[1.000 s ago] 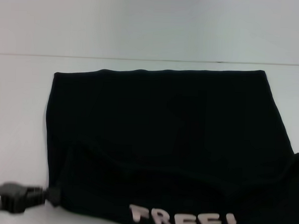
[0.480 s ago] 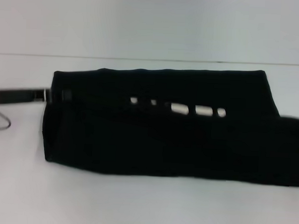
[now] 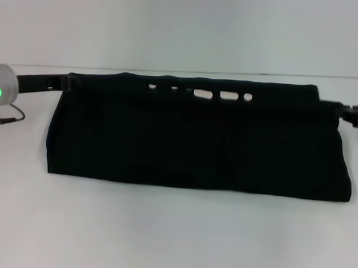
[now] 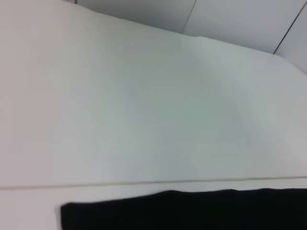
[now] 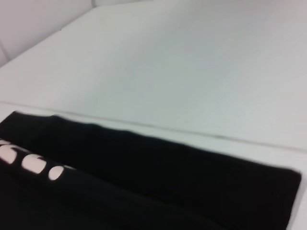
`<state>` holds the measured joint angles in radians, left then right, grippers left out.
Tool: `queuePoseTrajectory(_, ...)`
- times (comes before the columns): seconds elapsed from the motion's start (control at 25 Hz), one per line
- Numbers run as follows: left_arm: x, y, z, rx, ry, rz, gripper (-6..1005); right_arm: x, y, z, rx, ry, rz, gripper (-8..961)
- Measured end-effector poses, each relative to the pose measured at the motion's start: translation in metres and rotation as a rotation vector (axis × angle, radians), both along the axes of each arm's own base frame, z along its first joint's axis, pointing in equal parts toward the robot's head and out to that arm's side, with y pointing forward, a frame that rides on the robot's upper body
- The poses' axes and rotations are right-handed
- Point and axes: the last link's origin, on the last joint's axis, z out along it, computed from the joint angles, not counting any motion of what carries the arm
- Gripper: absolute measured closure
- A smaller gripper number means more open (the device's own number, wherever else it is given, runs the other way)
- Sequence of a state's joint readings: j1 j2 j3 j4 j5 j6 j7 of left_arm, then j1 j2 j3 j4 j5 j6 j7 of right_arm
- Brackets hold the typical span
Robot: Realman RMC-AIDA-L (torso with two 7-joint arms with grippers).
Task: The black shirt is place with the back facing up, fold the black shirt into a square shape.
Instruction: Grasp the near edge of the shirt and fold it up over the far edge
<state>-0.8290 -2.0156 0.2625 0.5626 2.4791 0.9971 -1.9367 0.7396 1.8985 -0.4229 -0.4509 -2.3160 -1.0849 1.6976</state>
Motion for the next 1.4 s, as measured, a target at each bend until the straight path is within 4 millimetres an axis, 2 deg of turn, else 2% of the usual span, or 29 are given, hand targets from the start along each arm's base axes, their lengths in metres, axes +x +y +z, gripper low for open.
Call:
queuePoseTrajectory(0.32, 0.017, 0.023, 0.003, 0.050, 0.116, -0.037, 897, -0.030, 0.033, -0.001, 0.074, -0.026, 0.011, 906)
queuePoseTrajectory(0.48, 0.026, 0.031, 0.005, 0.072, 0.141, -0.052, 894, -0.036, 0.042, -0.002, 0.096, -0.044, 0.005, 905)
queuePoseTrajectory(1.12, 0.029, 0.037, -0.006, 0.093, 0.174, -0.042, 880, -0.038, 0.051, -0.012, 0.138, -0.085, -0.018, 905)
queuePoseTrajectory(1.4, 0.035, 0.040, -0.023, 0.083, 0.243, -0.057, 874, -0.033, 0.053, -0.017, 0.157, -0.108, -0.051, 904)
